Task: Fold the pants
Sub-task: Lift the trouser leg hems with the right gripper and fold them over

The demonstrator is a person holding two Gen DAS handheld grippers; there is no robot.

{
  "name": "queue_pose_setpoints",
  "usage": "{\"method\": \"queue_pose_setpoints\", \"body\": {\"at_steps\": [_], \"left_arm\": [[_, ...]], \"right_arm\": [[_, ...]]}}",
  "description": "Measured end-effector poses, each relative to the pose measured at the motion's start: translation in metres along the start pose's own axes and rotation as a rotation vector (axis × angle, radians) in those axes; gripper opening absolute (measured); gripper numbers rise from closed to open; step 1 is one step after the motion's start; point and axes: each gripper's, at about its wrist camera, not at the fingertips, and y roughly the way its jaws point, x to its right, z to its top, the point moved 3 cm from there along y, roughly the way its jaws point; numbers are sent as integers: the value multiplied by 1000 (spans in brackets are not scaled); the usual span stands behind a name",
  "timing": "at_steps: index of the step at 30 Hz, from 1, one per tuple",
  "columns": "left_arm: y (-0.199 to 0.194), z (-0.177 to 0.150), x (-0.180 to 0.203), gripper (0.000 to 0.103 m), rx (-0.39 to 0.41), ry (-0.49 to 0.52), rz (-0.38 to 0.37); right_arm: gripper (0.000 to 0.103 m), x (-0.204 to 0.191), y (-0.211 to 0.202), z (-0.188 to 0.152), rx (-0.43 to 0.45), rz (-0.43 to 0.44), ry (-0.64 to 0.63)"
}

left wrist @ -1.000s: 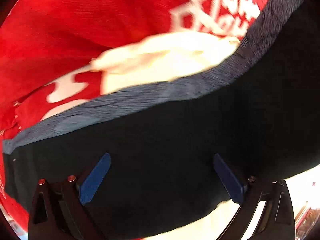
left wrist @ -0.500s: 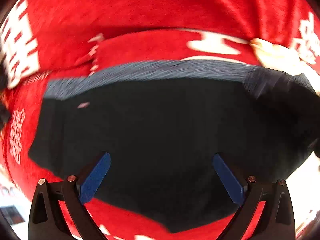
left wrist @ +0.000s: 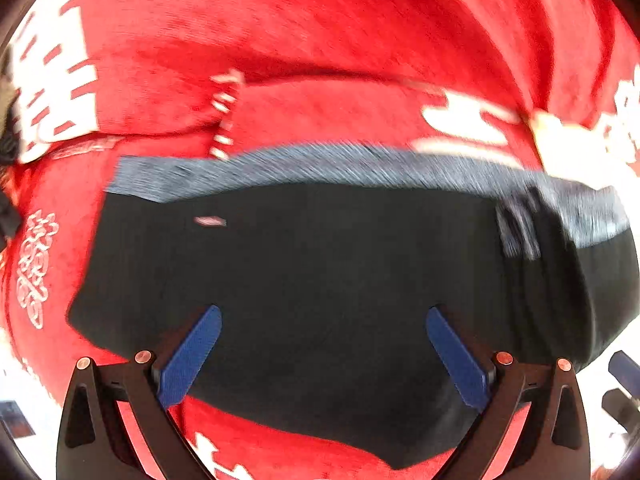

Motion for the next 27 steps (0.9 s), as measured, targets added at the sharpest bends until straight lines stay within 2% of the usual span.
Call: {"method": "queue_pose_setpoints", "body": {"at_steps": [3,5,8,10,12,13,14,15,17,21,24,26,27], "left_arm": [[25,-15,16,103,-39,34,45],[24,-18,15,103,7,1,35],[26,-18,11,103,-1,-15,16],[29,-16,11,103,-10,-8,24],[30,-14,13,103,-17,5,34],[29,-13,15,103,-18,7,36],[29,-13,15,103,-19,5,36],[30,-13,15,103,-19,1,36],[31,-12,13,103,-16,-11,33],[31,-13,13,103,-6,-15,39],[33,-12,13,103,-6,-14,37],[33,-12,12,103,-4,-7,37],[33,-11,12,103,-13,-6,38]], "right_arm": [[68,50,-1,-2,-38,165,305],[68,87,14,-18,-107,246,538],[67,128,28,-36,-63,459,850],[67,140,37,-40,-36,517,937],[61,142,51,-41,-52,538,1008],[53,143,58,-41,-53,557,1040],[33,143,62,-40,-54,561,1058],[21,142,63,-40,-54,555,1065],[15,145,59,-38,-40,552,1076],[16,137,41,-40,-27,549,1003],[26,137,50,-55,-59,578,1017],[49,136,58,-60,-54,667,1062],[50,135,61,-61,-42,683,1073]]}}
